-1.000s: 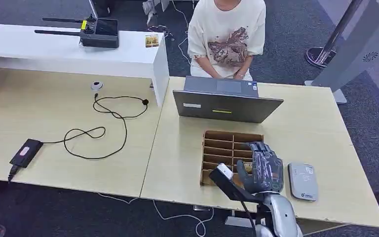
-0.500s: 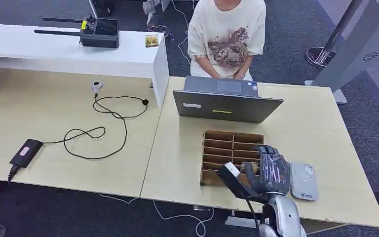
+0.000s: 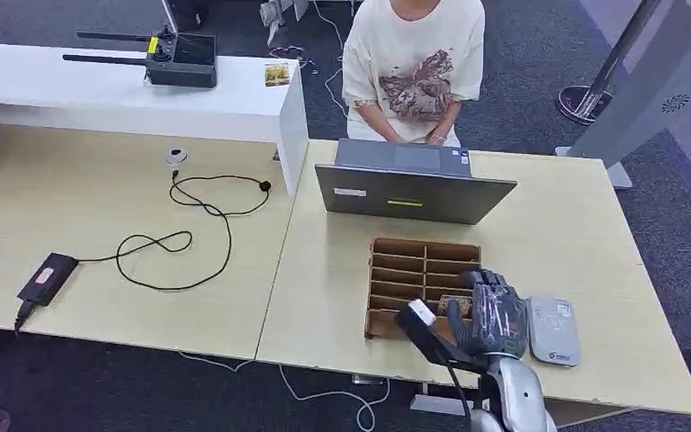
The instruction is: Pass the card to the sensor for recognition and then transmit it.
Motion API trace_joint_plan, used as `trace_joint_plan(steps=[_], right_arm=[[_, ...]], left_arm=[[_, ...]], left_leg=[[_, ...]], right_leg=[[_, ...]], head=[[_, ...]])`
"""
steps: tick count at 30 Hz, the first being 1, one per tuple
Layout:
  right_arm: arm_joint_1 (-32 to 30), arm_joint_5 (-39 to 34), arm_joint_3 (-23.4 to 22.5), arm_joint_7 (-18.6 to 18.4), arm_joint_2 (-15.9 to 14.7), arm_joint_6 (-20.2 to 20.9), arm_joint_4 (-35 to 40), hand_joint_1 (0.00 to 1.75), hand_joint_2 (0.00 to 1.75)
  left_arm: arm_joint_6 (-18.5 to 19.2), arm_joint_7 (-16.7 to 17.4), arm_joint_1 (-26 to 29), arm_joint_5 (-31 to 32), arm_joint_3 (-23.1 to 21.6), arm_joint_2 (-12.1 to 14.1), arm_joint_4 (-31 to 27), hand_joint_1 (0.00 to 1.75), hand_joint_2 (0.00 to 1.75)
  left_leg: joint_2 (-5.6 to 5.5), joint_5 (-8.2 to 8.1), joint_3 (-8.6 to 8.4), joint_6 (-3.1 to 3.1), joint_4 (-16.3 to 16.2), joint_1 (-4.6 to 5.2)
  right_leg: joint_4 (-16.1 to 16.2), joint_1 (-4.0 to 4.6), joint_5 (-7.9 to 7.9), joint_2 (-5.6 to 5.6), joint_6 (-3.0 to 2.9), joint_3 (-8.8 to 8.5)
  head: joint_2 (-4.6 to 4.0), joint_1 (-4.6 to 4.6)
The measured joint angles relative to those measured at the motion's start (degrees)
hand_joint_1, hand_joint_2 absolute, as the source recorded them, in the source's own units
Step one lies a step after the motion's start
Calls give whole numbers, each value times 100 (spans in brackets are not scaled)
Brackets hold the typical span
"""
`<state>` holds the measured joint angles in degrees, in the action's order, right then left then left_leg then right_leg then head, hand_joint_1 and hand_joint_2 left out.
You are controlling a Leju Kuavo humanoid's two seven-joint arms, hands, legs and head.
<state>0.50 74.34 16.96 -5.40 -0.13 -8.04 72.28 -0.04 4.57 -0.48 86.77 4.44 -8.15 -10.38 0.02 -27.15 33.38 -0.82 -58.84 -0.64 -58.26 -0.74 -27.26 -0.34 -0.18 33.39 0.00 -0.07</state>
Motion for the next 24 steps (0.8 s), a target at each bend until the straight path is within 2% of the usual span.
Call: trace_joint_plan(steps=[13,19,21,23,24], right_arm=[[20,17,4,4,48,-2,-240,72,175],[59,17,11,2,103,-20,-360,79,175],[83,17,11,-2,124,-20,-404,75,175],[113,17,11,-2,129,-26,-457,86,175],[124,15,9,-4,131,-28,-483,84,175]], left_arm=[[2,0,0,0,0,-2,0,0,175],[0,4,1,0,0,-4,0,0,175],[-2,4,0,0,0,-4,0,0,175],[-9,4,1,0,0,-4,0,0,175],[-11,4,1,0,0,-4,0,0,175]], left_leg=[[0,0,0,0,0,0],[0,0,0,0,0,0],[0,0,0,0,0,0],[0,0,0,0,0,0],[-1,0,0,0,0,0]], right_leg=[[0,0,0,0,0,0],[0,0,0,0,0,0],[0,0,0,0,0,0],[0,0,0,0,0,0],[0,0,0,-1,0,0]], head=[[0,0],[0,0],[0,0],[0,0],[0,0]])
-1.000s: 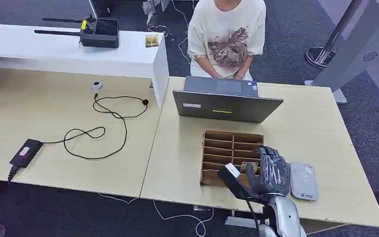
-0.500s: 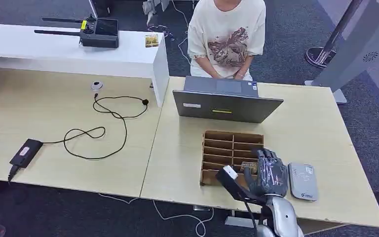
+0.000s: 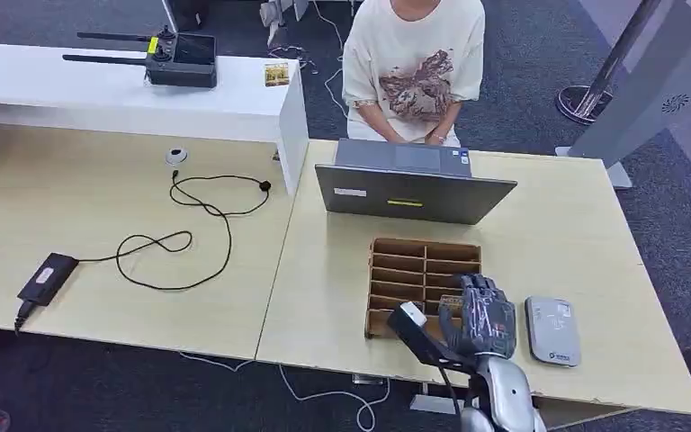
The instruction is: Pass the card to the sensor for recognition and then transmit it.
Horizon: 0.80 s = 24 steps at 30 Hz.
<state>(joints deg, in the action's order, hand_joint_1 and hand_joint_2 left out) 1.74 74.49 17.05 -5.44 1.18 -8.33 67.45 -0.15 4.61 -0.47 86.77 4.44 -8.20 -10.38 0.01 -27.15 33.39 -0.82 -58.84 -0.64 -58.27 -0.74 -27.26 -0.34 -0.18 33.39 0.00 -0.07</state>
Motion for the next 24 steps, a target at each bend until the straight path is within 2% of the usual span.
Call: trace_joint_plan(steps=[16,20,24], right_arm=[[70,72,-66,-15,0,-101,-317,87,175],[100,87,-101,-15,0,-118,-363,99,175],[130,89,-127,-17,0,-122,-389,98,175]], left_arm=[[-63,0,1,0,0,0,0,0,175],[-68,0,1,0,0,0,0,0,175],[-68,0,1,0,0,0,0,0,175]], left_leg=[[0,0,0,0,0,0],[0,0,0,0,0,0],[0,0,0,0,0,0]], right_leg=[[0,0,0,0,0,0],[0,0,0,0,0,0],[0,0,0,0,0,0]], head=[[0,0],[0,0],[0,0]])
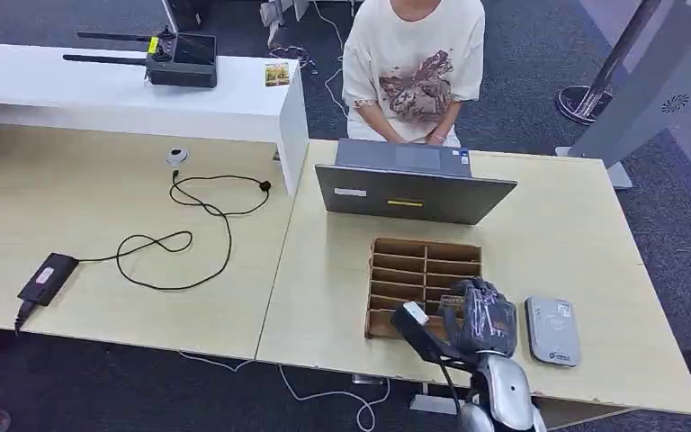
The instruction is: Pass the card to the sensor for recognition and then transmit it.
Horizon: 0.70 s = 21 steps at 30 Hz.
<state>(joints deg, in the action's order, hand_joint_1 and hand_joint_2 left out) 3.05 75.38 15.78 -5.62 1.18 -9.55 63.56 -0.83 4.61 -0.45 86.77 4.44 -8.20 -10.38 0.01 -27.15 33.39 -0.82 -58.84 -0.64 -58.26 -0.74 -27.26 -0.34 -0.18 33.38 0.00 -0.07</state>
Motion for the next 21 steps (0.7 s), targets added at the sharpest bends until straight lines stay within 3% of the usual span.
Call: trace_joint_plan(steps=[11,17,21], right_arm=[[30,9,-59,-4,4,0,-9,101,175],[29,13,-103,-4,4,0,-9,112,175],[29,13,-118,-4,7,-4,-9,103,175]], left_arm=[[0,-9,0,0,0,0,0,0,175],[0,-11,-1,2,0,2,0,0,175],[0,-11,-1,2,0,2,0,0,175]], left_leg=[[0,0,0,0,0,0],[0,0,-1,0,0,0],[0,0,-1,0,0,0]], right_leg=[[0,0,0,0,0,0],[0,0,0,0,0,0],[0,0,0,0,0,0]], head=[[0,0],[0,0],[2,0]])
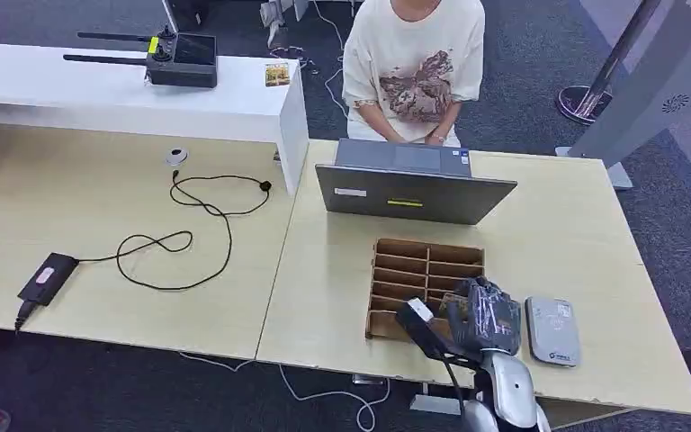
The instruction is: Pass the card to the sensor for recognition and then transmit it.
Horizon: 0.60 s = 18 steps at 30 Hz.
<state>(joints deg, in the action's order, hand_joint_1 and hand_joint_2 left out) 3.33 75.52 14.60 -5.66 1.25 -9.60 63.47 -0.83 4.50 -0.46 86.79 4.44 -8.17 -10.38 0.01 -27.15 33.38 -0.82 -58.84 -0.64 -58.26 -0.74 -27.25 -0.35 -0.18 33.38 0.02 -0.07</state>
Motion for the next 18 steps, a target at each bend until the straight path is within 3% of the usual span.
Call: trace_joint_plan(steps=[11,12,18], right_arm=[[-6,0,-13,0,0,0,0,103,175],[-5,0,-13,0,2,0,0,112,175],[-1,0,-31,0,24,-2,0,112,175]], left_arm=[[2,-2,0,0,0,2,0,0,175],[4,-4,0,0,0,2,0,0,175],[7,-4,-1,0,0,4,0,0,175]], left_leg=[[1,0,0,0,0,0],[0,0,0,0,0,0],[1,0,0,0,0,0]], right_leg=[[0,0,0,1,0,0],[0,0,0,1,0,0],[0,0,0,1,0,0]], head=[[-2,0],[0,0],[0,0]])
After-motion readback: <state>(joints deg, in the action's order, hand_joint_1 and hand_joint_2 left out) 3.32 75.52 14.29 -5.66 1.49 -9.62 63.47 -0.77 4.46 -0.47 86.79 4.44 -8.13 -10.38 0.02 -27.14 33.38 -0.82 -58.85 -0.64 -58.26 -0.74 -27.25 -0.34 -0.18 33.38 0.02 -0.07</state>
